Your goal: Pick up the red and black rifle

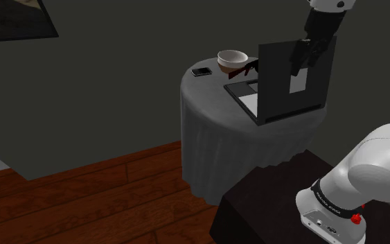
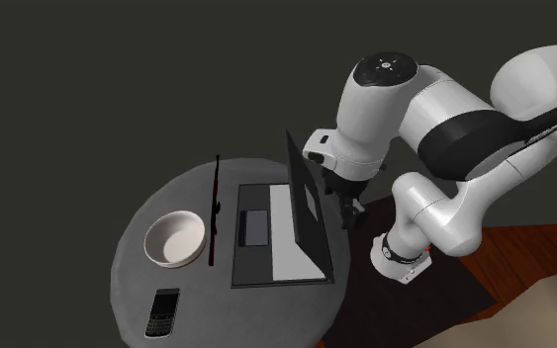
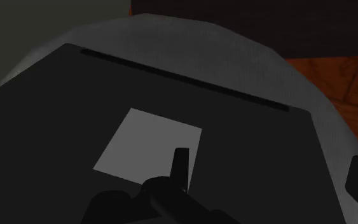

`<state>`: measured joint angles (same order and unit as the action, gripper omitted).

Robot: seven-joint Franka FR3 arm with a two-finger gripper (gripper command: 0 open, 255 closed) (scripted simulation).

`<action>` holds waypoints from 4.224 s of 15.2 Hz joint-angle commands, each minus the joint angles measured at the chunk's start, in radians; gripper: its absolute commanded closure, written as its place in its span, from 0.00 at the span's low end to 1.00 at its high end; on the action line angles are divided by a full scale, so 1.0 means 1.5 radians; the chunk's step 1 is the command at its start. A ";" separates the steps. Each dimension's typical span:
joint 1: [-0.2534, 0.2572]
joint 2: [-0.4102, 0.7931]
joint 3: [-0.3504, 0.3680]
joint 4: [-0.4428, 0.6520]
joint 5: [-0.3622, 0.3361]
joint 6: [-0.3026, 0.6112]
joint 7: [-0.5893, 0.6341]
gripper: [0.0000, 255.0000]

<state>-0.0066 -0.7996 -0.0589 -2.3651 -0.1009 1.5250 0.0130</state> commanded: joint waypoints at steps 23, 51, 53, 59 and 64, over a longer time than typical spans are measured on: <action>0.116 0.458 -0.308 0.249 -0.120 0.236 -0.811 0.00; 0.102 0.668 -0.311 0.355 -0.040 0.345 -1.054 1.00; 0.103 0.663 -0.311 0.367 -0.042 0.328 -1.056 1.00; 0.105 0.651 -0.312 0.407 -0.045 0.278 -1.063 1.00; 0.105 0.645 -0.312 0.444 -0.045 0.236 -1.070 1.00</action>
<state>0.1522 0.1645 -0.5275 -1.7189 -0.1711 1.8962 -1.5875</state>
